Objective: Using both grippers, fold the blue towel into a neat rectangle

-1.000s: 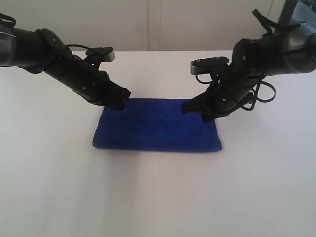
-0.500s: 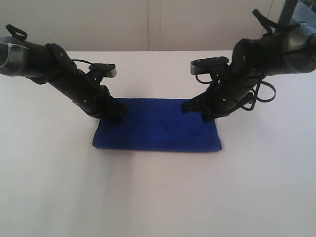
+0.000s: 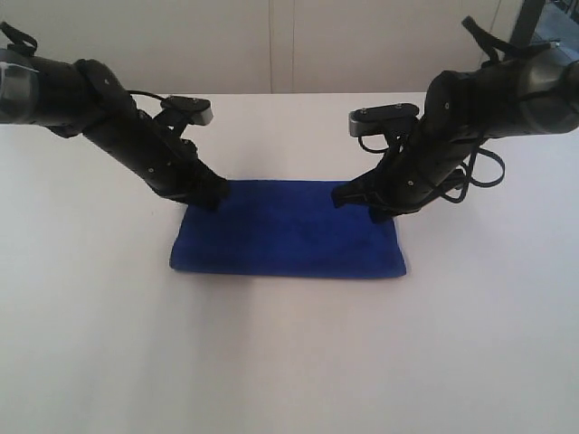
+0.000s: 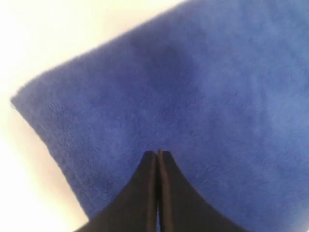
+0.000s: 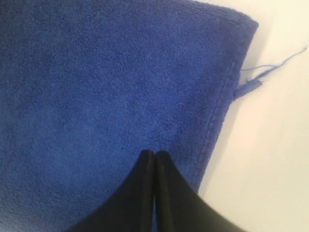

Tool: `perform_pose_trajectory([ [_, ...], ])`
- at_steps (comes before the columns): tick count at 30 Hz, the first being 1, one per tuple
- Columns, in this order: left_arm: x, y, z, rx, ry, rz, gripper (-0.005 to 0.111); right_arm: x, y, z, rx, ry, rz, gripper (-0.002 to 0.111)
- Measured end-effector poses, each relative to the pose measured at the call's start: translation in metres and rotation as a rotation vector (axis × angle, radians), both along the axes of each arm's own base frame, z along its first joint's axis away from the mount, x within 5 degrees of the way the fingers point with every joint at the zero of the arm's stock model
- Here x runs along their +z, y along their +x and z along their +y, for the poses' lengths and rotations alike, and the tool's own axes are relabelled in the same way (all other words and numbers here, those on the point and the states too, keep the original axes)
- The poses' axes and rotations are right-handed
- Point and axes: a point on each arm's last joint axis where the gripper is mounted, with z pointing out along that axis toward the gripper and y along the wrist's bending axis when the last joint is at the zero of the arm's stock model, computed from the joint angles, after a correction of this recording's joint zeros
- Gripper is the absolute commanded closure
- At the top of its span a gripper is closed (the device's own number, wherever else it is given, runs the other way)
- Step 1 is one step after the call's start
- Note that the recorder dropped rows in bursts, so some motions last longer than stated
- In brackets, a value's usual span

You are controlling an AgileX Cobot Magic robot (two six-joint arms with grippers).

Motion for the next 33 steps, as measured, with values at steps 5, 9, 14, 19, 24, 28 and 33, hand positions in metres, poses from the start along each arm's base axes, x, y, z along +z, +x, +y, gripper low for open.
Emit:
perform_pose_trajectory([
  [5, -0.015, 0.0, 0.002, -0.001, 0.036, 0.037, 0.107, 0.0, 0.001, 0.0, -0.001, 0.001, -0.008, 0.108],
  [9, -0.012, -0.001, 0.003, -0.007, 0.043, 0.035, 0.107, 0.0, 0.001, 0.0, -0.001, 0.001, -0.012, 0.108],
  [14, 0.013, -0.006, 0.004, -0.02, 0.028, 0.005, 0.107, 0.001, 0.001, 0.0, -0.001, 0.001, -0.012, 0.108],
  [19, 0.042, -0.017, 0.005, -0.056, 0.011, -0.003, 0.107, 0.021, -0.004, -0.001, -0.011, 0.015, -0.031, 0.108],
  [24, 0.054, -0.034, 0.011, -0.061, 0.013, 0.001, 0.107, 0.053, -0.02, -0.003, -0.02, 0.031, -0.038, 0.108],
  [28, 0.051, -0.057, 0.02, -0.056, 0.028, 0.031, 0.107, 0.061, -0.041, -0.007, -0.026, 0.034, -0.036, 0.108],
  [33, 0.043, -0.082, 0.031, -0.019, 0.043, 0.061, 0.107, 0.051, -0.069, -0.013, -0.037, 0.026, 0.023, 0.108],
])
